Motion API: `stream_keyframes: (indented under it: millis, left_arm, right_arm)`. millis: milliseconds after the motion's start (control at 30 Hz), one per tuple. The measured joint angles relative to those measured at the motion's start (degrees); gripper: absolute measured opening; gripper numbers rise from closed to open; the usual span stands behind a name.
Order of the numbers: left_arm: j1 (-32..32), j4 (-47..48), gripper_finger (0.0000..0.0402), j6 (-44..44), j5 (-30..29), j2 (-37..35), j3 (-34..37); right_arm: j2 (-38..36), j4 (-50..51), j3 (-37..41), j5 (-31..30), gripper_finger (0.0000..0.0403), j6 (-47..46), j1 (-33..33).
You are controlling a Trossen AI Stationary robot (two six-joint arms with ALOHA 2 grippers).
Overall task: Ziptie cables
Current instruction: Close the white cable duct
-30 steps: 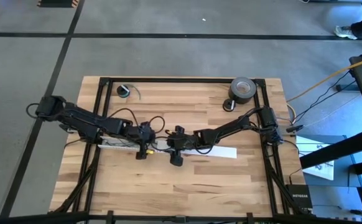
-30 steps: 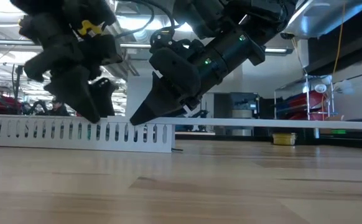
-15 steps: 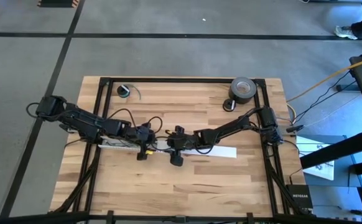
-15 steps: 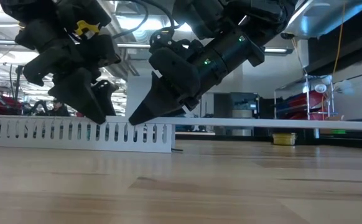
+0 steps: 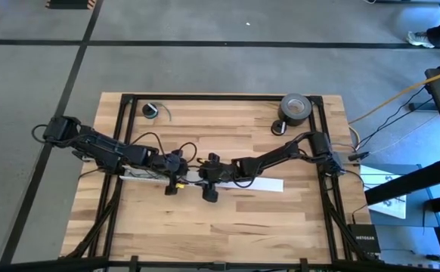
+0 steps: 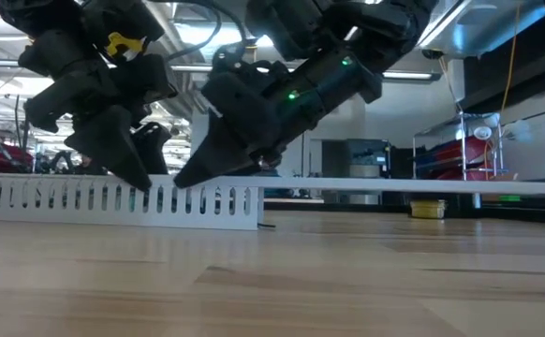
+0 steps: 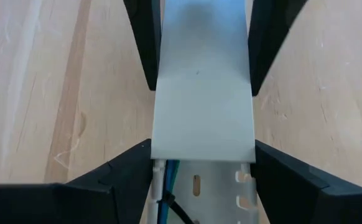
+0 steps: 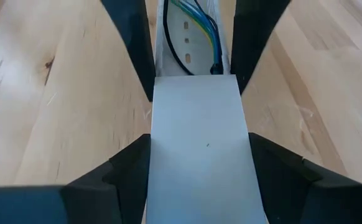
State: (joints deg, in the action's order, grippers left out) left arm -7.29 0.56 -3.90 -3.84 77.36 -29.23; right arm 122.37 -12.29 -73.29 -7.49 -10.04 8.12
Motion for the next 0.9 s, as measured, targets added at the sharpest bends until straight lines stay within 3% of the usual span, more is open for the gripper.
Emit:
stream_keyframes:
  millis: [733, 900]
  left_arm:
    - [-0.3, 8.3, 0.0235, -0.6, 0.8, -1.4, -0.4]
    - [-0.3, 13.8, 0.0235, -1.7, 1.0, -3.7, -1.1]
  right_arm:
    - [4.4, -1.3, -6.7, 1.2, 0.0216, -0.1, -0.7]
    - [4.7, -3.2, -6.8, 0.9, 0.0216, -0.3, -0.7]
